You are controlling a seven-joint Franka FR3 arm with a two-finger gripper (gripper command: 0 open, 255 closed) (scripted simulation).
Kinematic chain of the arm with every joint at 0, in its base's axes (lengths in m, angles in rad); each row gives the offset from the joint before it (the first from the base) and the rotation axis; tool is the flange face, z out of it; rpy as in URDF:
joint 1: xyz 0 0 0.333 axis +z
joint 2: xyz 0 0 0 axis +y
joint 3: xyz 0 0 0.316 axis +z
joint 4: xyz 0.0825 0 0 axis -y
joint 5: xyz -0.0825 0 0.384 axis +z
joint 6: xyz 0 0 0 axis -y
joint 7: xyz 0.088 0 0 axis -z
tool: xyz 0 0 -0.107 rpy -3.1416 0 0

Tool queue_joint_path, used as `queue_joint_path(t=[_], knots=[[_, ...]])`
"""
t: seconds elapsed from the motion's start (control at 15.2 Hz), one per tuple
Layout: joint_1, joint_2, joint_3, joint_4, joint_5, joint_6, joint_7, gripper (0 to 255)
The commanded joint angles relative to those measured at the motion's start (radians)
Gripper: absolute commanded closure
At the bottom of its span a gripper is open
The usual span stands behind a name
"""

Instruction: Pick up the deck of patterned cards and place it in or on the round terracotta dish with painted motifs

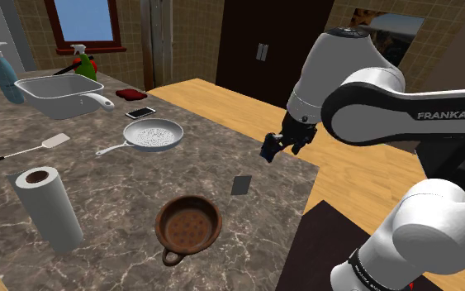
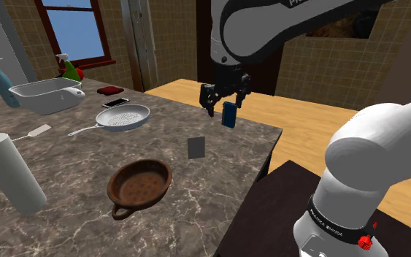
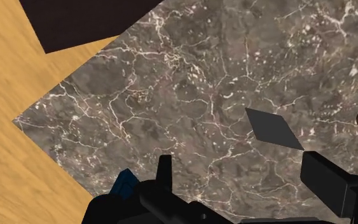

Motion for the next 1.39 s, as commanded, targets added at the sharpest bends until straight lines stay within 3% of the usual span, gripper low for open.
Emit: queue_joint_path(t=[0.0,0.2,0.46,0.99,1.32], knots=[[-0.005,0.043,0.066,-0.028,0.001,0.111,0.077,0],[-0.043,0.133,0.182,-0.042,-0.020,0.265,0.204,0],[-0.157,0.261,0.362,-0.023,-0.103,0.437,0.394,0],[-0.282,0.372,0.442,-0.036,-0.194,0.572,0.457,0],[-0.282,0.372,0.442,-0.036,-0.194,0.572,0.457,0]])
